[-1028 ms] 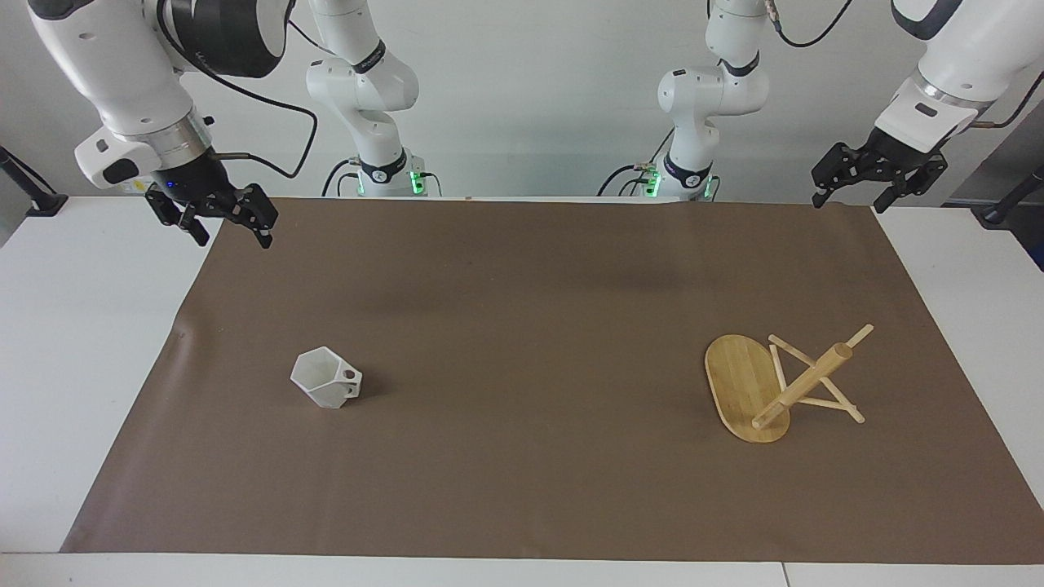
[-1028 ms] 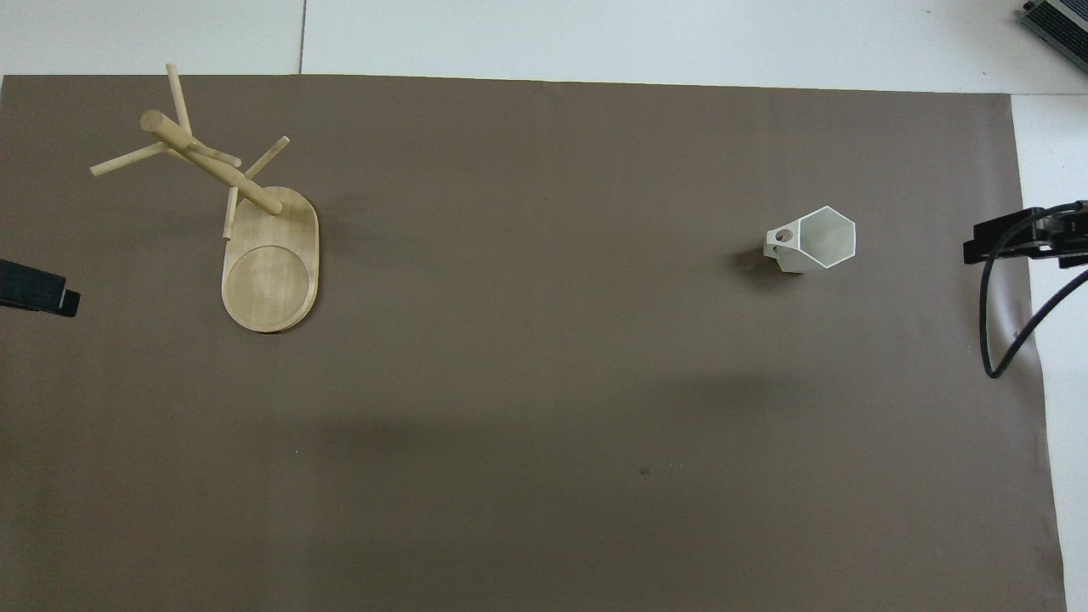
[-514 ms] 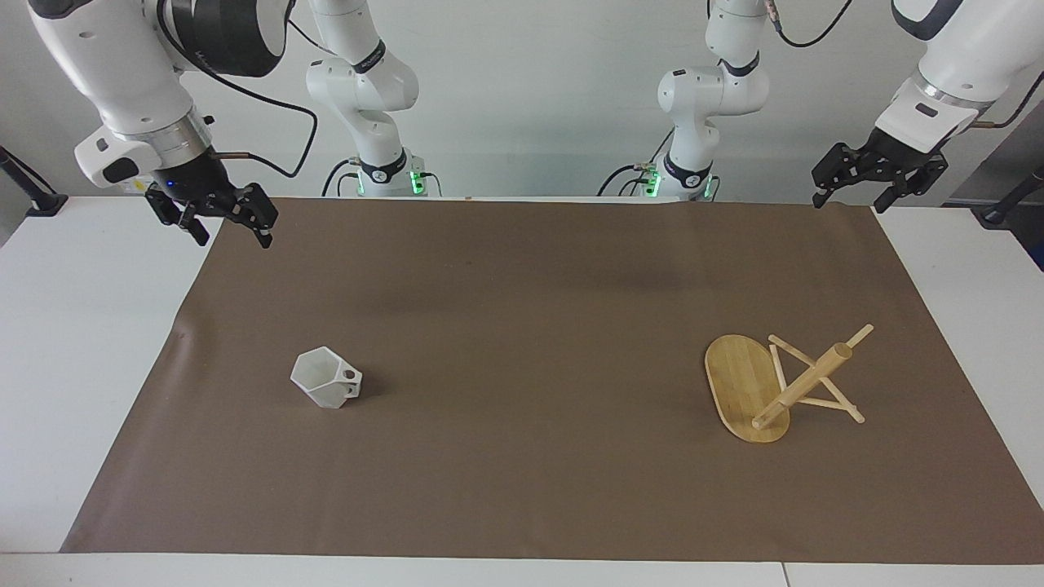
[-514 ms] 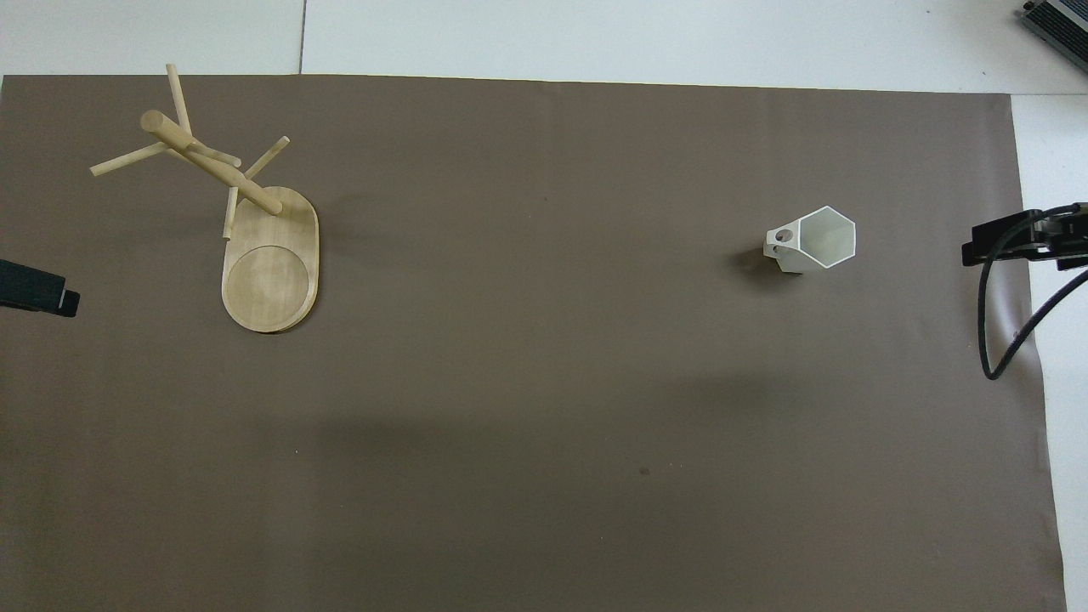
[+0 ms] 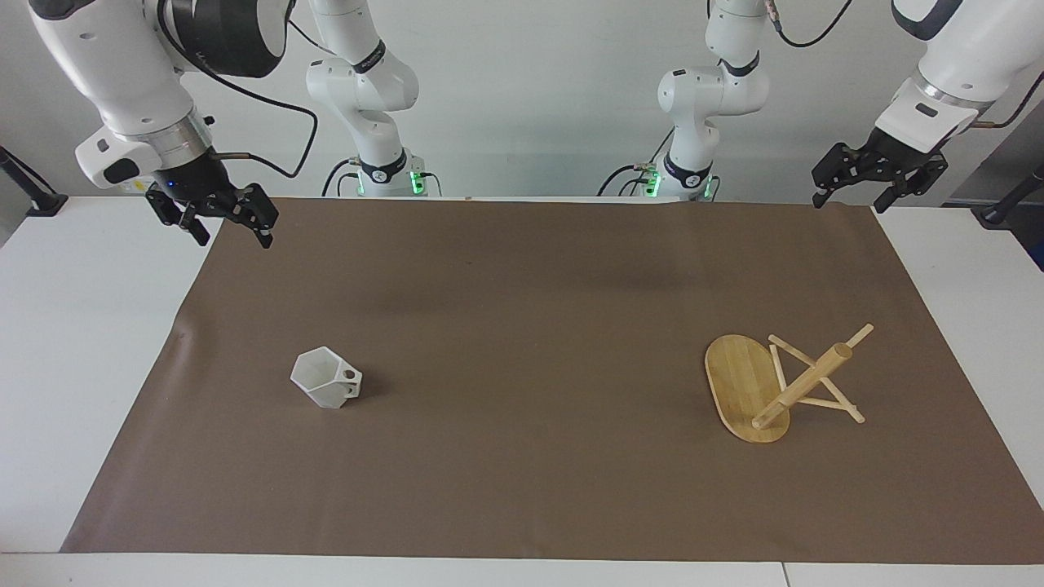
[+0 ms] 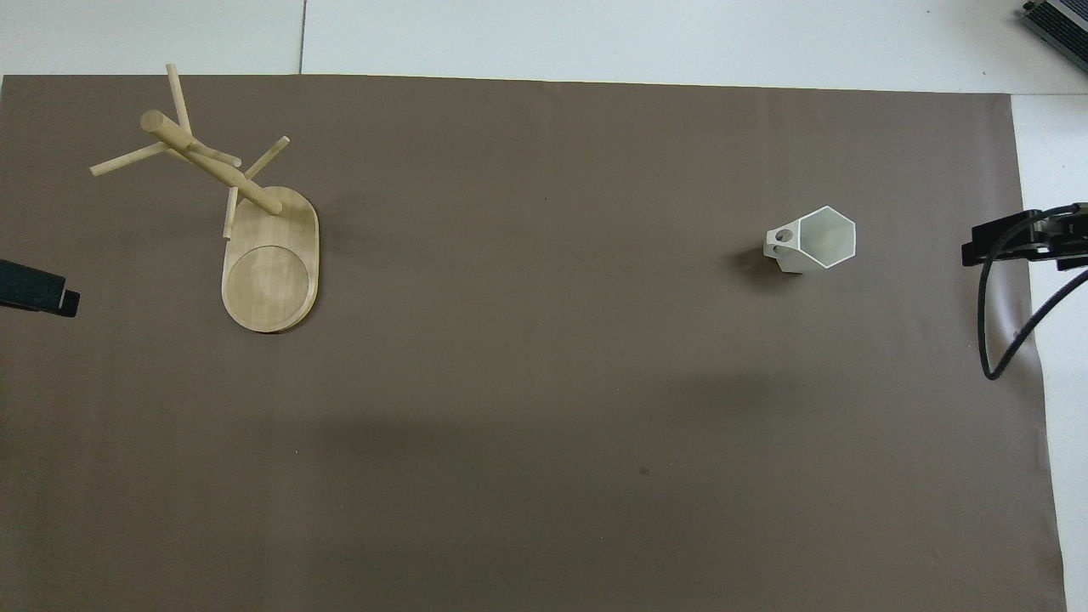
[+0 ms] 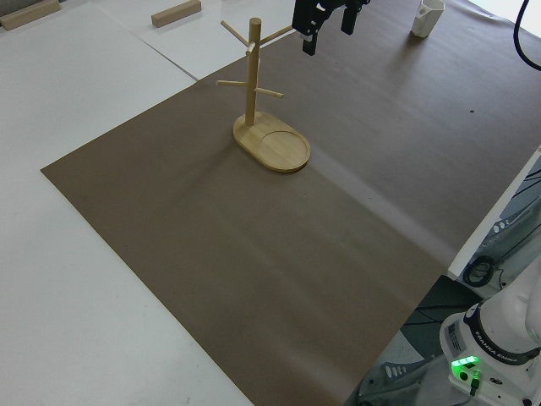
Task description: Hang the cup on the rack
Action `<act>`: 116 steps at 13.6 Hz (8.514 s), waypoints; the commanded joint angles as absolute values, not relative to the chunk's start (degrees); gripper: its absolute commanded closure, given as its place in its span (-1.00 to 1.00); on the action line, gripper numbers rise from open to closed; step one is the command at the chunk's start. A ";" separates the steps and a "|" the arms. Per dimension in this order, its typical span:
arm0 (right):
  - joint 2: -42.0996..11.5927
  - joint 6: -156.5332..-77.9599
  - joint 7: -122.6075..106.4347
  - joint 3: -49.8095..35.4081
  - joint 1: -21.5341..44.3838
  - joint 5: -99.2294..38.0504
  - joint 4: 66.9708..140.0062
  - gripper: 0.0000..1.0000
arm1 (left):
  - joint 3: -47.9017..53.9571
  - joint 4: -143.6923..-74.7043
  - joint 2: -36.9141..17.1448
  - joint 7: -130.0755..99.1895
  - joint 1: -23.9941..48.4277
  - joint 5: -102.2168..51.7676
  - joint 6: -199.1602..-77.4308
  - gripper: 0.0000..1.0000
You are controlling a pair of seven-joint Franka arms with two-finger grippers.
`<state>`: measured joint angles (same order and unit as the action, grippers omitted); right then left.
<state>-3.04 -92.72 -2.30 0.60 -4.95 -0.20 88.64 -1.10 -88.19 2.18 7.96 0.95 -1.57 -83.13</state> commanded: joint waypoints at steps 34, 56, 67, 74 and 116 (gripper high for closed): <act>-10.36 -119.43 -0.97 0.26 -5.36 -0.79 101.51 -1.00 | -0.97 -89.56 3.34 8.35 0.79 -0.70 -84.02 -1.00; -18.98 -130.17 1.41 -1.14 -4.75 -0.88 104.15 -0.97 | -0.88 -89.65 3.34 7.73 0.97 -0.70 -82.97 -1.00; -18.81 -128.94 1.41 -2.19 -4.83 -0.97 103.89 0.46 | -0.88 -90.09 3.60 8.52 1.14 -0.70 -84.02 -1.00; -18.81 -128.94 1.49 -2.29 -5.01 -0.97 103.71 0.79 | -0.79 -90.09 3.69 7.73 1.67 -0.70 -83.41 -1.00; -16.96 -138.25 26.28 -39.90 -3.43 -27.77 92.55 1.00 | -0.18 -105.29 5.63 -80.65 9.15 -30.03 -100.98 -1.00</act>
